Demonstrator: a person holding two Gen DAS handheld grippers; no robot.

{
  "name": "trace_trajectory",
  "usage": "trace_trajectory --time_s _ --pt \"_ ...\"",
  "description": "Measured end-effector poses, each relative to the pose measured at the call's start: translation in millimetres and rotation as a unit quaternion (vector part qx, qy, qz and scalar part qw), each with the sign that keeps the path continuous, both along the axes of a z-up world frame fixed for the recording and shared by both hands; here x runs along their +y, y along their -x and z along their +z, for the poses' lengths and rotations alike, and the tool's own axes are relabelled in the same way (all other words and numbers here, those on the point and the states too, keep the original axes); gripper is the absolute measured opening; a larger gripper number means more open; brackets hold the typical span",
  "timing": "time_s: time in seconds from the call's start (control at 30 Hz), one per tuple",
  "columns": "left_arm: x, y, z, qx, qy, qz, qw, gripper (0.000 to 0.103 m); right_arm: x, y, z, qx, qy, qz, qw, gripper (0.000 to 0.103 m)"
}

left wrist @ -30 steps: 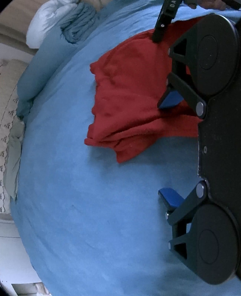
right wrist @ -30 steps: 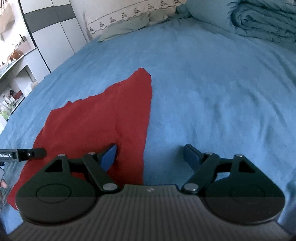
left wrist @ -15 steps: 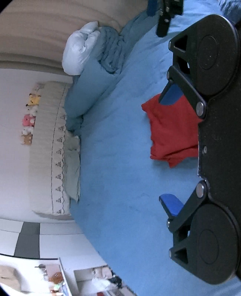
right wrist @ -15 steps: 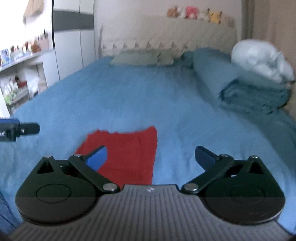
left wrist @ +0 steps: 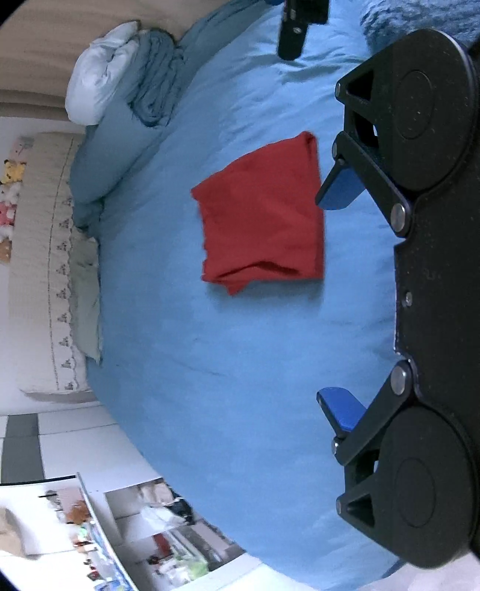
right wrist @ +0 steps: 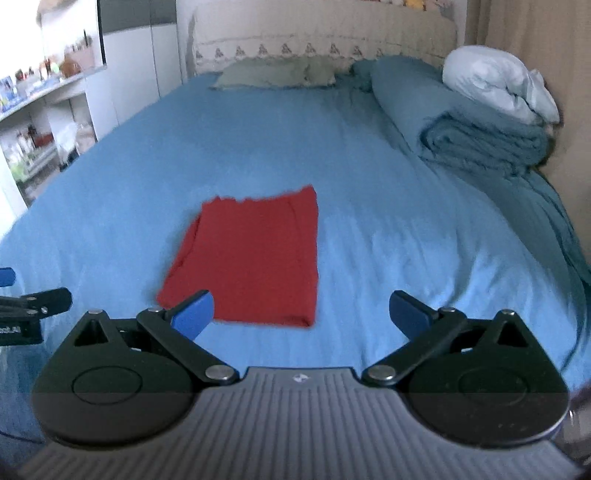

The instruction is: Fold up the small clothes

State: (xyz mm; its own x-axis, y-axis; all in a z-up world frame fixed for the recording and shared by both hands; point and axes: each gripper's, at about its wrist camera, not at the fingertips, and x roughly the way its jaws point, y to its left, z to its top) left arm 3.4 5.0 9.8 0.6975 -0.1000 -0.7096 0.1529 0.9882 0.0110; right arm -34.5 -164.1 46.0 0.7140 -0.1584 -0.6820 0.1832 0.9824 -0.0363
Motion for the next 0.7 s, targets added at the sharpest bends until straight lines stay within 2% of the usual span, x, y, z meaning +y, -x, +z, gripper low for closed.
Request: trace_trajectory --time_s 0.27,0.7 --pt "-6 7 -8 0.003 -0.010 -0.017 0.9998 0.103 0 25 -30 0.045 0.000 -0.024 0.999 0.103" --pt "-10 12 -8 -0.011 -0.015 -0.037 0.9991 0.103 -2 29 -30 0.050 -0.003 -0.038 0.998 0.103"
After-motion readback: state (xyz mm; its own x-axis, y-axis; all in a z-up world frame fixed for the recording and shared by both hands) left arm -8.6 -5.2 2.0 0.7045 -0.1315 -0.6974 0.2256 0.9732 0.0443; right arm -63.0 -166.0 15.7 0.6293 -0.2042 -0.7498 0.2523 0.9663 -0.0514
